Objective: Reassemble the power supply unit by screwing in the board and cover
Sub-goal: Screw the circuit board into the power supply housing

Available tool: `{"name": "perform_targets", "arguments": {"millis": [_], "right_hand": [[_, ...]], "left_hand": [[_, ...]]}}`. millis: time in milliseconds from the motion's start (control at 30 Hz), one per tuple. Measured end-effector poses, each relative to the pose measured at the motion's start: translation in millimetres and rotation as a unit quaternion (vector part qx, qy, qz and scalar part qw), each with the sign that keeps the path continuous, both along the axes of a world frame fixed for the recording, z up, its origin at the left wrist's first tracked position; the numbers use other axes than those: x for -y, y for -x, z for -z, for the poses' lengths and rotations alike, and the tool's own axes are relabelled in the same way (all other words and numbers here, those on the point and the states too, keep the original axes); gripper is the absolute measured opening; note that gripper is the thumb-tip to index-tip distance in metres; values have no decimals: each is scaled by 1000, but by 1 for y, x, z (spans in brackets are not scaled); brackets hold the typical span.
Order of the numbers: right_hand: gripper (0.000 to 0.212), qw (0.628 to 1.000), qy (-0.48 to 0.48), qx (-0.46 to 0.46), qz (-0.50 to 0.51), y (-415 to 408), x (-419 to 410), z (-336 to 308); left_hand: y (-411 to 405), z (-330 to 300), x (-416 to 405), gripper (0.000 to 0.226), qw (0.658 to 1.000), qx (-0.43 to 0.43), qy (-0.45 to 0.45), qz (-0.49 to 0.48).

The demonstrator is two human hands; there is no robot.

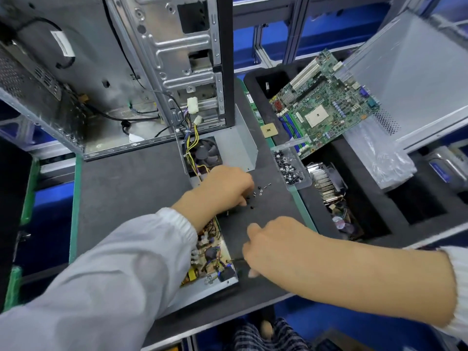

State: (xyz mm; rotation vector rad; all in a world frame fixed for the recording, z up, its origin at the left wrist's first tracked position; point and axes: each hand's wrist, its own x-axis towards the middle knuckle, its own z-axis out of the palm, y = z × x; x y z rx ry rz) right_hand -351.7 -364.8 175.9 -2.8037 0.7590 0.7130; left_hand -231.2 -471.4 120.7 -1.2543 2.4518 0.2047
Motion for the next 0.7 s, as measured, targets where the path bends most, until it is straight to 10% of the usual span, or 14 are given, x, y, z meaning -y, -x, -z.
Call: {"name": "perform_targets", "arguments": {"millis": [700], "right_hand": [[43,998,55,-29,32,60,6,-12]], "left_hand": [[3,16,13,18,995,-40,-51,-70]]}}
